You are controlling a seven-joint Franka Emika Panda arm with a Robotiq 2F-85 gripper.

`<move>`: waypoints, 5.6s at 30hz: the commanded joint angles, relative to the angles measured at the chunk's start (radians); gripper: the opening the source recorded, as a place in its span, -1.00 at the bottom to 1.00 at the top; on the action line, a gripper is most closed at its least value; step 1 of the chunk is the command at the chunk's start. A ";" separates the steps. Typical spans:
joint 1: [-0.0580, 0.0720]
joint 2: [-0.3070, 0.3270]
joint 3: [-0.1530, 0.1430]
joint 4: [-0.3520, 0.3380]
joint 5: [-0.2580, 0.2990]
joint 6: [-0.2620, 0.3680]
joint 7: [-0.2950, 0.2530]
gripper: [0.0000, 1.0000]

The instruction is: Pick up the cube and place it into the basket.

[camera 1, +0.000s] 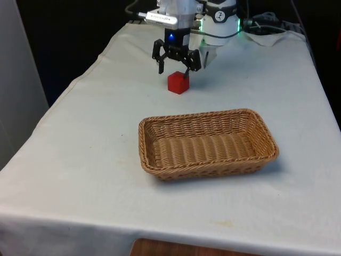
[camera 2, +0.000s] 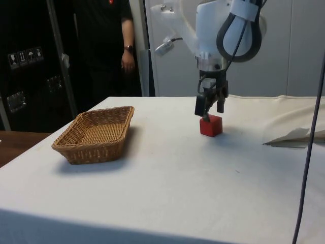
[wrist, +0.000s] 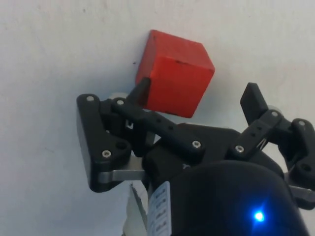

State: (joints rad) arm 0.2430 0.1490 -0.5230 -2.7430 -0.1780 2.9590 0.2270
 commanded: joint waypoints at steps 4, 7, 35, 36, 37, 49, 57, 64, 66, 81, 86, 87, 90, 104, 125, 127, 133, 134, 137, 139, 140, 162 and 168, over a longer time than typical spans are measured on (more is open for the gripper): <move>0.002 -0.033 -0.015 0.003 -0.010 -0.025 0.016 1.00; 0.002 -0.053 -0.016 0.004 -0.011 -0.045 0.024 1.00; -0.002 0.011 0.033 0.011 0.046 -0.011 0.161 1.00; -0.001 0.020 0.034 0.014 0.050 -0.005 0.164 1.00; 0.000 0.036 0.036 0.019 0.059 0.006 0.168 1.00; 0.008 0.089 0.030 0.046 0.078 0.014 0.186 -0.30; -0.001 0.084 0.046 0.041 0.094 0.023 0.188 -0.96; 0.010 0.064 0.027 0.058 0.078 -0.009 0.196 -0.96; 0.012 0.053 0.023 0.069 0.074 -0.027 0.198 -0.96; 0.012 -0.037 0.030 0.167 0.069 -0.191 0.201 -0.96; 0.013 -0.042 0.038 0.212 0.080 -0.230 0.195 -0.96; 0.013 -0.042 0.039 0.222 0.083 -0.237 0.194 -0.96; 0.013 -0.040 0.046 0.254 0.090 -0.259 0.191 -0.96; 0.010 0.004 0.067 0.408 0.120 -0.349 0.183 -0.96; 0.008 0.145 0.094 0.667 0.161 -0.447 0.185 -0.96; 0.008 0.158 0.097 0.686 0.165 -0.451 0.184 -0.96; 0.005 0.194 0.104 0.742 0.170 -0.462 0.172 -0.96; 0.005 0.199 0.105 0.750 0.171 -0.463 0.170 -0.96; 0.012 0.209 0.095 0.759 0.155 -0.455 0.181 -0.96; 0.004 0.230 0.109 0.796 0.174 -0.472 0.162 -0.96; 0.004 0.236 0.109 0.804 0.175 -0.473 0.162 -0.96; 0.011 0.366 0.170 0.979 0.192 -0.473 0.221 -0.96; 0.007 0.416 0.199 1.010 0.205 -0.458 0.241 -0.96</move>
State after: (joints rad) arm 0.2560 0.5580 -0.3340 -1.7390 0.0140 2.4970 0.4710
